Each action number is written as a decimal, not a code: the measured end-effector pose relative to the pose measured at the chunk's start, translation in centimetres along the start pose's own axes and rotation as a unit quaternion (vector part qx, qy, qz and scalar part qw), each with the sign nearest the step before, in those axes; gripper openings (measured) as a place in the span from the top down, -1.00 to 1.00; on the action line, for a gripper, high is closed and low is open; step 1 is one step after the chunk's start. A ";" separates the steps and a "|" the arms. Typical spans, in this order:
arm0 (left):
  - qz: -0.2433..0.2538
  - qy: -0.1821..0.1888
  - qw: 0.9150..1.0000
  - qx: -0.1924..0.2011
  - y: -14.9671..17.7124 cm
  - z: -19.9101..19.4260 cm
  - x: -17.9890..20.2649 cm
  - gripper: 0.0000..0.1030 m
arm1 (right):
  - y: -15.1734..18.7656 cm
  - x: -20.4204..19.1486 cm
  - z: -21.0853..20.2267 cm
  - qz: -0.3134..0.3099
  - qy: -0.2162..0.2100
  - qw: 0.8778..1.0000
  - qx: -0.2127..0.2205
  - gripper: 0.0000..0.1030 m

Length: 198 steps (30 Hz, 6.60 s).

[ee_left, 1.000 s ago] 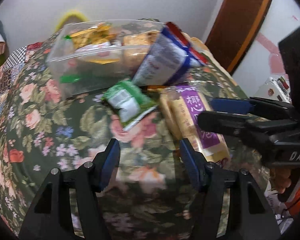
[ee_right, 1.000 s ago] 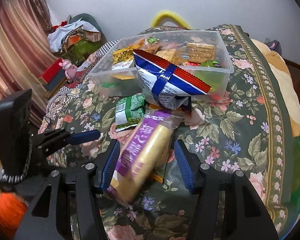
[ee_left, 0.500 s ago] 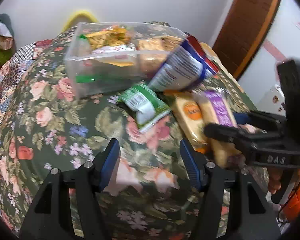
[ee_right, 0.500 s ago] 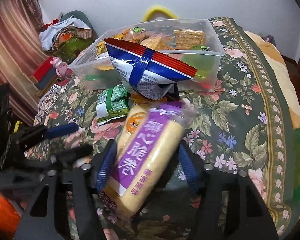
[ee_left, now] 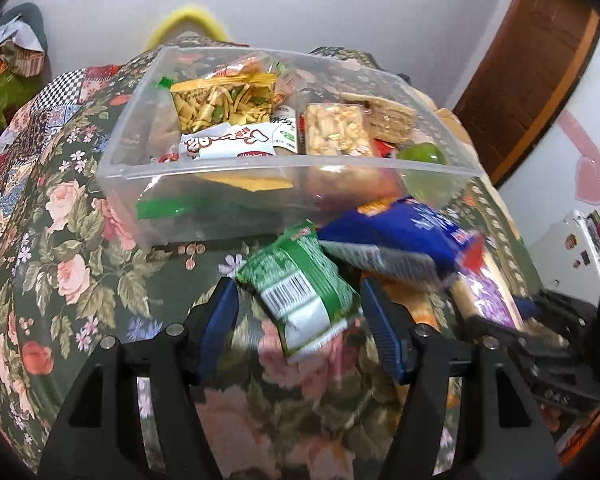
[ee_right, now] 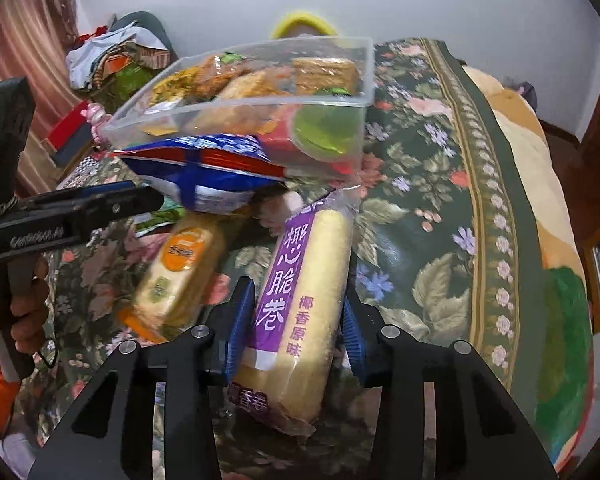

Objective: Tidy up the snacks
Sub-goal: 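Grasp the green snack bag with the left tool while the right tool lifts the roll pack, then carry the green bag and coconut roll pack over the box and open both tools, then grasp the blue biscuit bag with the right tool while the left tool grasps the orange-labelled rice cake, then carry the biscuit bag and rice cake over the box and open both tools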

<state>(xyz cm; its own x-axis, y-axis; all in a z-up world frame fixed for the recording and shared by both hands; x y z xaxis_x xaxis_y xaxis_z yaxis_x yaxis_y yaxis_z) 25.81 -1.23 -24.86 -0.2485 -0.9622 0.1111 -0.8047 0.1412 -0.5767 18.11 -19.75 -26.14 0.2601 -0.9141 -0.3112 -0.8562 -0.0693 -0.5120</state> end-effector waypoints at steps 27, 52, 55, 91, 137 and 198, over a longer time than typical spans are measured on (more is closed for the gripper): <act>0.028 -0.019 0.997 0.066 1.6 -5.5 -0.1 0.36 | -1.5 1.2 -3.3 0.029 0.015 0.997 0.067 0.18; 0.039 -0.023 0.988 0.150 -7.9 -9.3 0.5 0.36 | -11.5 -4.4 -5.1 -0.029 -0.032 0.987 0.155 0.18; 0.043 -0.019 0.989 0.140 -8.5 -7.8 0.7 0.36 | -12.5 -4.4 -3.5 -0.033 -0.026 0.989 0.145 0.18; 0.055 -0.024 0.991 0.122 -9.0 -6.0 0.8 -0.07 | -12.4 -3.1 -1.2 -0.019 -0.039 0.994 0.101 -0.07; 0.049 0.049 0.998 0.003 3.2 -4.0 6.3 -0.10 | -2.5 0.8 -1.5 0.014 -0.017 0.999 0.049 -0.27; 0.024 -0.071 0.994 0.079 -10.1 -2.1 -5.7 0.27 | -16.8 -7.4 4.5 -0.055 -0.047 0.994 0.077 -0.29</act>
<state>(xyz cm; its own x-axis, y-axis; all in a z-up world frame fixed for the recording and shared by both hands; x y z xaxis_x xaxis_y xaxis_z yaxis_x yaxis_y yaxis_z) 34.22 3.29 -17.91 -0.1971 -0.9800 -0.0274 -0.6970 0.1597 -0.6991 32.57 -10.05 -18.83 0.3954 -0.8623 -0.3164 -0.7438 -0.0984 -0.6612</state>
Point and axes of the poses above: each gripper's, at about its wrist camera, not at the fingertips, and z roughly the way its jaws point, x to its right, y to its underside, the point moved 7 cm from there along z, roughly the way its jaws point, and after that the axes turned 10 degrees about z, right-handed, at the moved point
